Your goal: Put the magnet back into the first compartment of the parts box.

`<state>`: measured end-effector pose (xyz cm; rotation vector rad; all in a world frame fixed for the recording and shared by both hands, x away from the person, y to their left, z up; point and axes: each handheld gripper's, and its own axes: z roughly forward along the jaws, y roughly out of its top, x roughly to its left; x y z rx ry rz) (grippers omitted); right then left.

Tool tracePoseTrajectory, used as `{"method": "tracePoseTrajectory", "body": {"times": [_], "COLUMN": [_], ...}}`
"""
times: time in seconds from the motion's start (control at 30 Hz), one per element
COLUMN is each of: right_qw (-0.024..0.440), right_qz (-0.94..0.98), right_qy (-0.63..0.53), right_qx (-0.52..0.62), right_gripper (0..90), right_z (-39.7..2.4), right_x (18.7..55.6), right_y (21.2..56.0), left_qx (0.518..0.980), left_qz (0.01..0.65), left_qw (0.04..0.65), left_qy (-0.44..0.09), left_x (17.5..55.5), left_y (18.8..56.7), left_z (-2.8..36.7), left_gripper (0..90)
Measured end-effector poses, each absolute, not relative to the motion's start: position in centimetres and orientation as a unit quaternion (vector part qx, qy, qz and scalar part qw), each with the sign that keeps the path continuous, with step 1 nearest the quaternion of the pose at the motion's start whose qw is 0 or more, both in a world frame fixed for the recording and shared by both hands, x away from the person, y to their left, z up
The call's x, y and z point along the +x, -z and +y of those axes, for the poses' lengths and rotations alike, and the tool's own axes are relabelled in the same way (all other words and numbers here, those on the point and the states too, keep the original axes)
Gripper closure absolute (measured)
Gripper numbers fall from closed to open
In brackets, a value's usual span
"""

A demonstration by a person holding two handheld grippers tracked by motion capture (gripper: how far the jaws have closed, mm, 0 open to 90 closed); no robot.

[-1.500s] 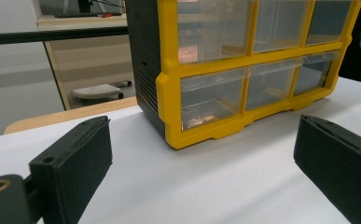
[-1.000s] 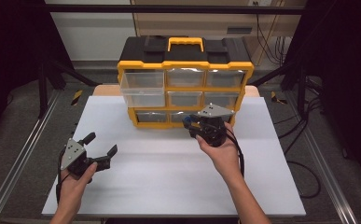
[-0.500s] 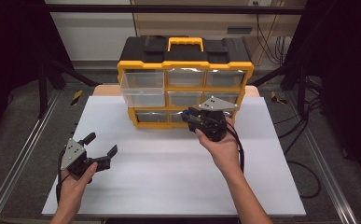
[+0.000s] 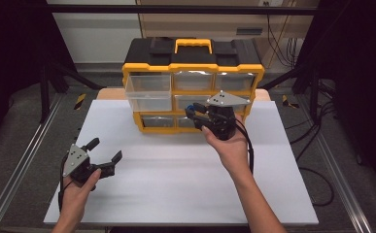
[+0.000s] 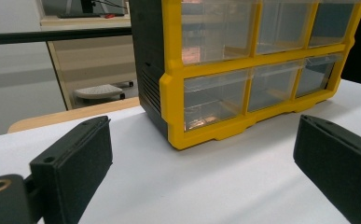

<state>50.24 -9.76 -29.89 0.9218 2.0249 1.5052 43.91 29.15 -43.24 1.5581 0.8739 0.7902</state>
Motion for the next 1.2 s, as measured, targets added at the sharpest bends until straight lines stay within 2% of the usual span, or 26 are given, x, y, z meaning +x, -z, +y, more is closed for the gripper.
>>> {"method": "tracePoseTrajectory", "body": {"times": [1.2], "right_qw": [0.231], "right_qz": [0.705], "right_qy": [-0.588], "right_qx": [0.321], "right_gripper": [62.8], "right_z": [-9.1], "right_x": [50.9], "right_y": [24.2], "left_qx": [0.665], "left_qz": [0.371], "left_qw": [0.555], "left_qy": [-0.334], "left_x": [44.1], "left_y": [43.5], "left_z": [28.9], "left_gripper": [4.1]}}
